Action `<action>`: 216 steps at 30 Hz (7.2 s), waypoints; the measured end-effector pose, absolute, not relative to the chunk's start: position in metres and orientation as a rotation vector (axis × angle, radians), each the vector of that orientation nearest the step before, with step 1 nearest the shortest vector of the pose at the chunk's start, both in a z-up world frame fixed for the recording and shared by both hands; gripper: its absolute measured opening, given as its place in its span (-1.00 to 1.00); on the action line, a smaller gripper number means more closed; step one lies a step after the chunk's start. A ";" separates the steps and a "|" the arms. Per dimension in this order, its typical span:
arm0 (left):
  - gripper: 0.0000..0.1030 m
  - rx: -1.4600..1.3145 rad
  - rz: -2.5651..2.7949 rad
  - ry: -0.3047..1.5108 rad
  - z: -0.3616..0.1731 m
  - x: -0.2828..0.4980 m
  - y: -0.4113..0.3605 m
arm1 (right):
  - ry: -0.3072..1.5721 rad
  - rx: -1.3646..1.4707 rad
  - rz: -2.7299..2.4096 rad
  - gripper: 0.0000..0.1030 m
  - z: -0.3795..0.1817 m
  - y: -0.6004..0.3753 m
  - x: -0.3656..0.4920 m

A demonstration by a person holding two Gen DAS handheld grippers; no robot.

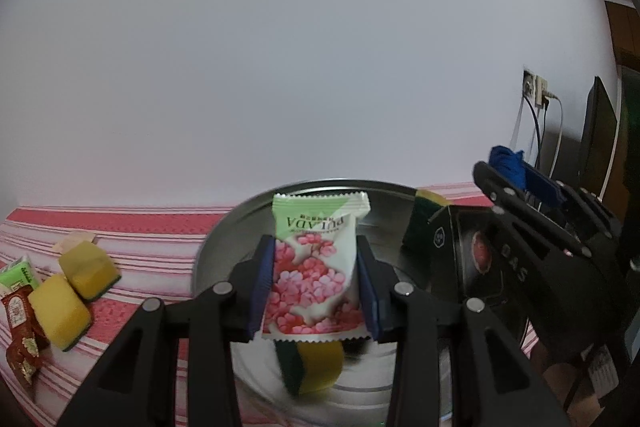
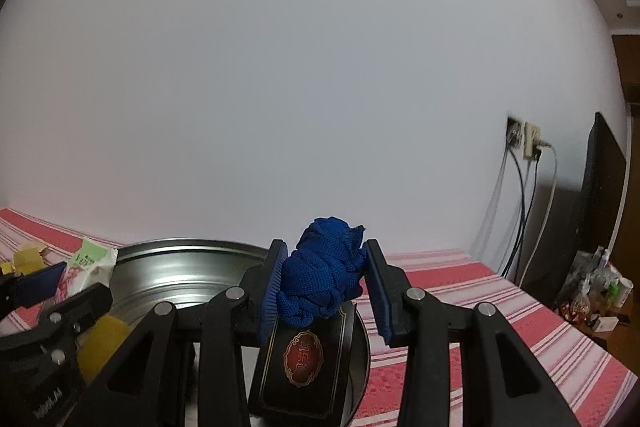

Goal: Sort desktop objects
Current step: 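Carry the PULADA packet and blue knit ball over the tin bowl with both tools, then open both tools to drop the PULADA packet and blue ball into the bowl, then move both tools back toward the remaining pile of packets and sponges, then grasp the red snack packet with the right tool while the left grasps the red cake packet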

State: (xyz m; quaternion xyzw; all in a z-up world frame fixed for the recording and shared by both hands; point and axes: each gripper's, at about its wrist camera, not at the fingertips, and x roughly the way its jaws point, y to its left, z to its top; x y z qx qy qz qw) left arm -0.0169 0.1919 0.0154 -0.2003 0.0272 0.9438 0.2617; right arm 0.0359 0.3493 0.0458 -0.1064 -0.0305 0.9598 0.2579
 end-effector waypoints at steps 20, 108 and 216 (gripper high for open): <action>0.79 -0.539 2.614 0.057 0.015 -0.018 0.201 | 0.002 -0.278 2.654 0.42 0.046 0.355 0.030; 0.99 -0.593 3.056 -0.049 0.012 -0.099 -0.079 | 0.140 -0.205 2.834 0.79 0.055 0.161 0.018; -0.29 -0.704 3.020 -0.115 0.000 -0.075 -0.033 | -0.079 -0.390 3.104 -0.25 0.060 0.142 0.032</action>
